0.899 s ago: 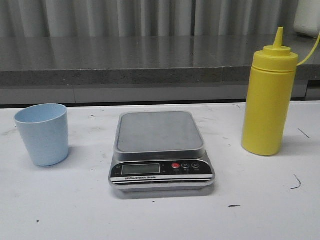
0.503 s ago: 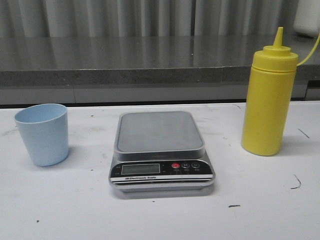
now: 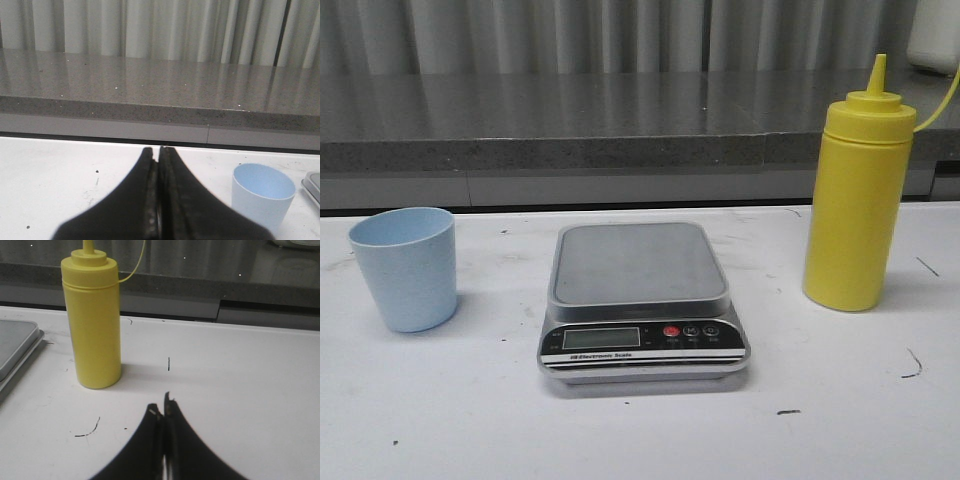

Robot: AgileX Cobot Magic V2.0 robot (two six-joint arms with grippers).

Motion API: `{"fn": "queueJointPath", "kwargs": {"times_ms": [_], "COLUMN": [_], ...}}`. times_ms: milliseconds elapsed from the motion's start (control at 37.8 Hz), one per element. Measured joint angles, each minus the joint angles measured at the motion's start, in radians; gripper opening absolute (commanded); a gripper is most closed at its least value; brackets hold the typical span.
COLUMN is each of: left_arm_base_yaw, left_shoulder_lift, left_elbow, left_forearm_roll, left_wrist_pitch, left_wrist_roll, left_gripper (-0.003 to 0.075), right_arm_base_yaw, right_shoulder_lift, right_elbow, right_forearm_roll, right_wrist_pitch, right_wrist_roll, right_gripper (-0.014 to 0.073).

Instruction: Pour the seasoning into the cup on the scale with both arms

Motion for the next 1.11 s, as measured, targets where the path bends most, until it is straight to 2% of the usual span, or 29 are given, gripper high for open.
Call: {"fn": "queueJointPath", "kwargs": {"times_ms": [317,608,714,820,952,1111], "left_arm_base_yaw": [0.000,0.000,0.000,0.000,0.000,0.000], "left_shoulder_lift": [0.000,0.000,0.000,0.020,0.124,0.291], "left_elbow": [0.000,-0.005,-0.066,-0.168,-0.284,-0.376], "left_forearm_roll": [0.000,-0.100,-0.110,-0.077,-0.036,-0.025], "left_wrist_pitch": [-0.020,-0.155,-0.091,0.009,0.124,0.224], "left_wrist_roll": [0.000,0.000,0.000,0.009,0.013,0.015], "left_gripper": [-0.0020,-0.0020,-0.0020,-0.0020,-0.0020,-0.0020], "right_arm_base_yaw": [0.000,0.000,0.000,0.000,0.000,0.000], "right_shoulder_lift": [0.000,0.000,0.000,0.018,0.132,0.306], "right_elbow": [0.000,-0.006,-0.061,-0.179,-0.321,-0.447], "right_forearm_roll": [0.000,0.000,0.000,0.002,0.038,0.064], "right_wrist_pitch": [-0.011,-0.157,-0.143,-0.041,0.103,0.194], "right_wrist_roll": [0.000,0.000,0.000,0.022,0.034,0.037], "right_gripper": [-0.0069,-0.0069,-0.0069,-0.0069,-0.0069,-0.0069]}}
